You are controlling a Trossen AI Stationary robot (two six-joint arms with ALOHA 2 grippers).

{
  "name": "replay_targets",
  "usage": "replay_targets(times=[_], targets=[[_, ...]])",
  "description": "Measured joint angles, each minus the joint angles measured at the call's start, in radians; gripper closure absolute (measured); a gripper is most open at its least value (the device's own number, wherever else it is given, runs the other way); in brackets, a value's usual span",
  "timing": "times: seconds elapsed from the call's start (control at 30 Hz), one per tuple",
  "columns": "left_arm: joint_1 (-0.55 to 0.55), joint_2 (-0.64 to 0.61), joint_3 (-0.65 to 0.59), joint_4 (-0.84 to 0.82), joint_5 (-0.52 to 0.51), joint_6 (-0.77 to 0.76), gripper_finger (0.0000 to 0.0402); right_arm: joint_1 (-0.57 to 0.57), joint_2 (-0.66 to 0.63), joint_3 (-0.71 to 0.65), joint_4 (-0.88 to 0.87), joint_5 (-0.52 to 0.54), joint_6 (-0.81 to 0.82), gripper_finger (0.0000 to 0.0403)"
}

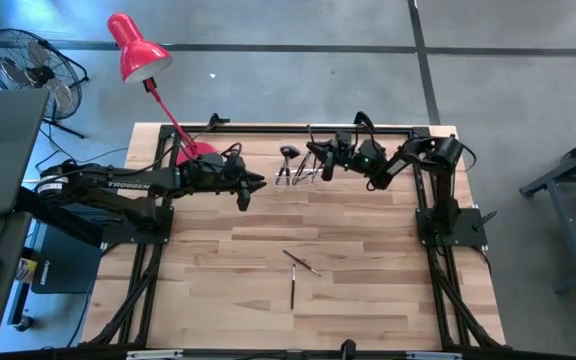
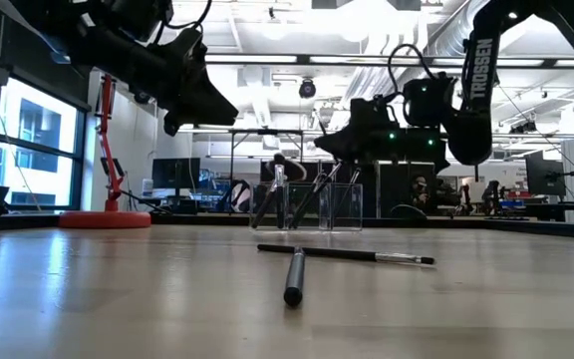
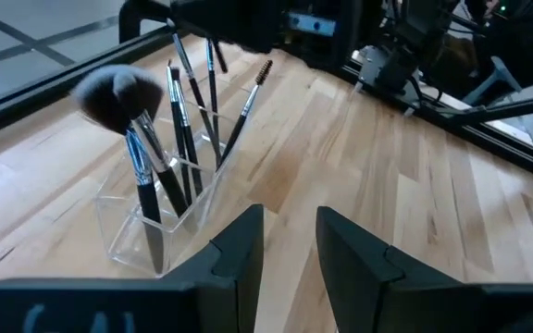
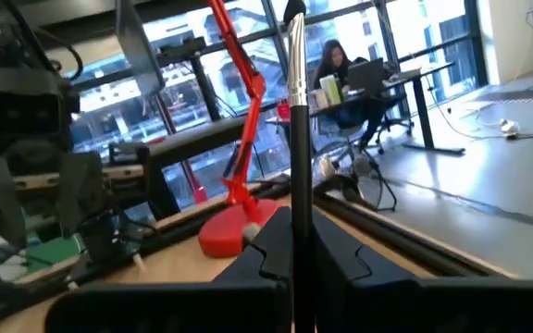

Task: Put items in baskets/containers
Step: Put the eyeshadow brush into the transparent organizer

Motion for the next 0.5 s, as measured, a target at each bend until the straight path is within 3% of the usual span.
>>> replay_targets(times=[0.13, 0.5], targets=[[-0.003, 0.0, 0.0, 0.0, 0.004, 0.0, 0.0301, 0.003, 0.0, 0.009, -0.043, -0.003, -0.008, 0.0392], [-0.002, 0.0, 0.0, -0.001, 0.02, 0.0, 0.0301, 0.003, 0.0, 0.009, -0.05, 0.001, 0.015, 0.0328]])
